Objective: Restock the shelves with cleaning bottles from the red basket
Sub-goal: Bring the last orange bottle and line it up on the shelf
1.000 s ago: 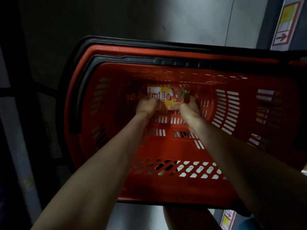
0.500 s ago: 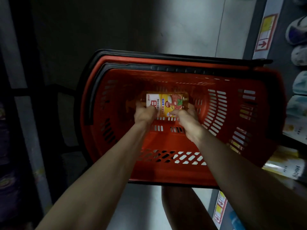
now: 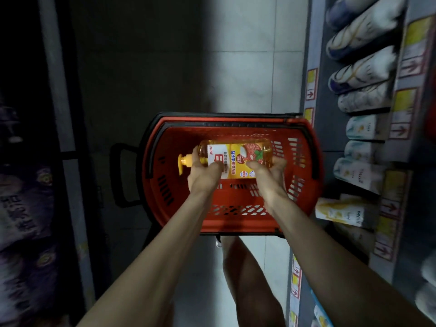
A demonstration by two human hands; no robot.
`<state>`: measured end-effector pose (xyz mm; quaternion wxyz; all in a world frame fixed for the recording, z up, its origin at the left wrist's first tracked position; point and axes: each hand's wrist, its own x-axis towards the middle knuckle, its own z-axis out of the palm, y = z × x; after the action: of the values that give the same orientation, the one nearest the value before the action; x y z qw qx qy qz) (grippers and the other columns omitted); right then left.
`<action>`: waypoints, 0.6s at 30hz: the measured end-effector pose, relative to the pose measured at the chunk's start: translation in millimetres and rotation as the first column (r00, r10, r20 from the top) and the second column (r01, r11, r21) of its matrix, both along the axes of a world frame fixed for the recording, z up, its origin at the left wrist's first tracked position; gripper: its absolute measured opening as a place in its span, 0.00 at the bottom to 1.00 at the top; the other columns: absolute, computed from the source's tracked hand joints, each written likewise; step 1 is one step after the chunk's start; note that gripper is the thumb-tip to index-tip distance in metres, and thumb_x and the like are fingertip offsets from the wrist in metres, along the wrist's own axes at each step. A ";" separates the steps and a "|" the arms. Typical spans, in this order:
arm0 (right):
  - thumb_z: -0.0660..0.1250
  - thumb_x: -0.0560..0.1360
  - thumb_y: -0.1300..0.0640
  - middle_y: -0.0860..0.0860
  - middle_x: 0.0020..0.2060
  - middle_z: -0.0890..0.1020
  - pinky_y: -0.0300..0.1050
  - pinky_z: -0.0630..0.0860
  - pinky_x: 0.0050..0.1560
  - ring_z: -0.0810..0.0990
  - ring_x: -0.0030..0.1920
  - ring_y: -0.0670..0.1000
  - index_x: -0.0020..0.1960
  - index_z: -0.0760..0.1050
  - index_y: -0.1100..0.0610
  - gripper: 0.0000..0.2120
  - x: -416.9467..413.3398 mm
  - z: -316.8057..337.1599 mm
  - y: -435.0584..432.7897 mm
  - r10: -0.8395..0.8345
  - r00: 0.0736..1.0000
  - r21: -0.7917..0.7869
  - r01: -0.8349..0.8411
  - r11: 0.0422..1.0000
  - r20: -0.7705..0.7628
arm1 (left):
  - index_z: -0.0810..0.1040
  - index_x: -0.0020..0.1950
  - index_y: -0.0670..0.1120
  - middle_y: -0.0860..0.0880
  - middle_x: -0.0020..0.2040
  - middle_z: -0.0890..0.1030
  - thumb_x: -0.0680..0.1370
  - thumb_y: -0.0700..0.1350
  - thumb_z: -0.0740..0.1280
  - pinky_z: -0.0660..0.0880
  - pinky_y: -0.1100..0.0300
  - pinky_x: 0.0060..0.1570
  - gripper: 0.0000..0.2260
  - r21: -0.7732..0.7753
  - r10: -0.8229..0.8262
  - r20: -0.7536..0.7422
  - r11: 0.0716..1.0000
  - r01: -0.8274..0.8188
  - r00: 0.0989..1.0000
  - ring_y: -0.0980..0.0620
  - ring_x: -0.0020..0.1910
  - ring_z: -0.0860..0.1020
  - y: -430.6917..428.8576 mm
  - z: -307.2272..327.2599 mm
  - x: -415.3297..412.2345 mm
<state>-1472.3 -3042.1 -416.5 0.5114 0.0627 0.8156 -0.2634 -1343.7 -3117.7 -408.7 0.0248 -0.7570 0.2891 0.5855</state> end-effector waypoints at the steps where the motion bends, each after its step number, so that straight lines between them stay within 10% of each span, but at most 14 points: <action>1: 0.74 0.78 0.51 0.53 0.60 0.79 0.54 0.75 0.61 0.79 0.56 0.53 0.70 0.60 0.50 0.28 -2.0 17.6 0.2 0.005 1.000 -0.008 -0.006 1.000 -0.018 | 0.61 0.79 0.67 0.52 0.49 0.85 0.76 0.52 0.69 0.86 0.44 0.51 0.34 -0.016 -0.009 -0.015 1.000 0.009 1.000 0.47 0.46 0.86 -1.0 18.2 -1.5; 8: 0.77 0.76 0.51 0.49 0.52 0.79 0.45 0.76 0.42 0.81 0.48 0.48 0.62 0.66 0.52 0.24 -11.7 144.0 0.6 -0.093 0.995 -0.153 0.085 0.985 -0.041 | 0.61 0.81 0.67 0.57 0.50 0.82 0.82 0.50 0.69 0.85 0.48 0.52 0.31 -0.113 -0.085 -0.078 0.991 0.076 0.993 0.54 0.45 0.84 -22.0 147.6 4.0; 12: 0.81 0.71 0.47 0.53 0.54 0.86 0.56 0.85 0.51 0.89 0.48 0.53 0.61 0.71 0.51 0.26 -17.3 204.1 2.2 -0.131 0.991 -0.237 0.123 0.964 -0.017 | 0.62 0.81 0.68 0.58 0.49 0.83 0.82 0.52 0.69 0.79 0.57 0.44 0.30 -0.238 -0.198 -0.107 0.957 0.168 0.974 0.59 0.43 0.83 -39.1 214.5 8.8; 18: 0.85 0.52 0.31 0.49 0.59 0.85 0.65 0.82 0.61 0.88 0.55 0.55 0.68 0.69 0.44 0.50 -31.1 301.5 -0.7 0.041 0.999 -0.396 -0.044 0.917 -0.016 | 0.67 0.77 0.71 0.61 0.52 0.84 0.79 0.54 0.69 0.82 0.45 0.61 0.28 -0.426 -0.318 -0.123 0.872 0.240 0.940 0.54 0.53 0.85 -66.8 309.1 17.9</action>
<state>-1503.4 -3042.7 -115.0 0.5160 -0.0606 0.7486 -0.4120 -1325.8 -3184.5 -99.6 -0.0753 -0.6366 0.5116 0.5722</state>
